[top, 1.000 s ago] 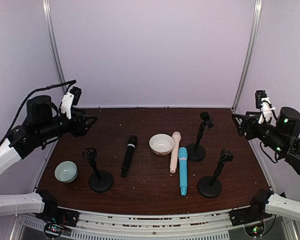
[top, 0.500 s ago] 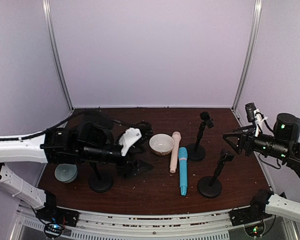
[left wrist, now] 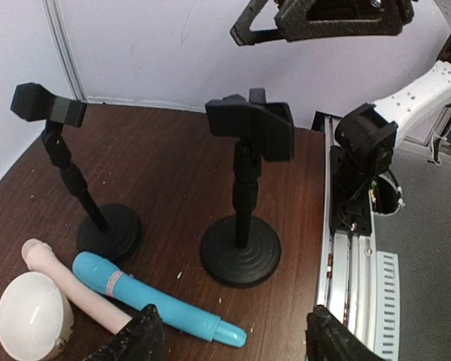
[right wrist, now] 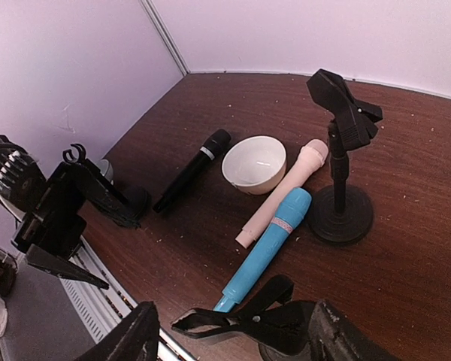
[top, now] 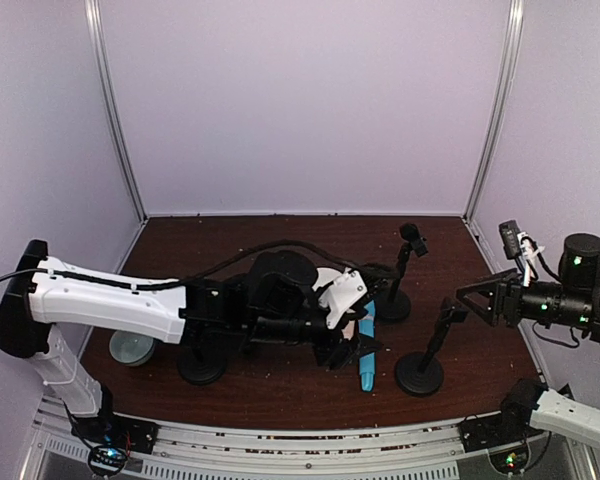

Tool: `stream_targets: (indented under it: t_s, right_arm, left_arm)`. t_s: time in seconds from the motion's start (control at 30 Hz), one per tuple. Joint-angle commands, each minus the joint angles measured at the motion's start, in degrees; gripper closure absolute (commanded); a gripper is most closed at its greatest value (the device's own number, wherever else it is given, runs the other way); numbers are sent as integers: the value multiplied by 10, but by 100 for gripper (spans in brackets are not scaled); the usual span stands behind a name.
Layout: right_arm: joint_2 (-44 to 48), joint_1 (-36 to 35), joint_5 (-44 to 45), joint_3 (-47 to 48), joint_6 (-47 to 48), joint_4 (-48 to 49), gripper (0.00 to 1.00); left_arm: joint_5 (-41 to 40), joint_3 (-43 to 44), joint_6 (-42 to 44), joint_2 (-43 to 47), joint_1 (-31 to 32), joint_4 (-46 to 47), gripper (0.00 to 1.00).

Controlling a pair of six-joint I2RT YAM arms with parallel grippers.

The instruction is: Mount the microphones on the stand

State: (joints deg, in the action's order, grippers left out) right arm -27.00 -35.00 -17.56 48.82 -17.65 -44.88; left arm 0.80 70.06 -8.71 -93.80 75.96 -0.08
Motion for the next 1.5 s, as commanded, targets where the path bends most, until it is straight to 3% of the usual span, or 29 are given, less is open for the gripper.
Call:
stream_targets:
  t_s: [0.0, 0.4, 0.97, 1.47]
  right_arm:
    - [22, -3, 29, 29, -14, -43, 32]
    - [83, -3, 83, -1, -7, -43, 35]
    - [101, -3, 89, 4, -7, -25, 37]
    - [106, -3, 101, -5, -12, -27, 37]
  left_arm:
    - [20, 64, -12, -54, 1, 116, 33]
    - [-44, 83, -29, -186, 14, 287, 39]
    - [-107, 199, -79, -328, 32, 310, 35]
    - [-81, 286, -67, -375, 31, 272, 65]
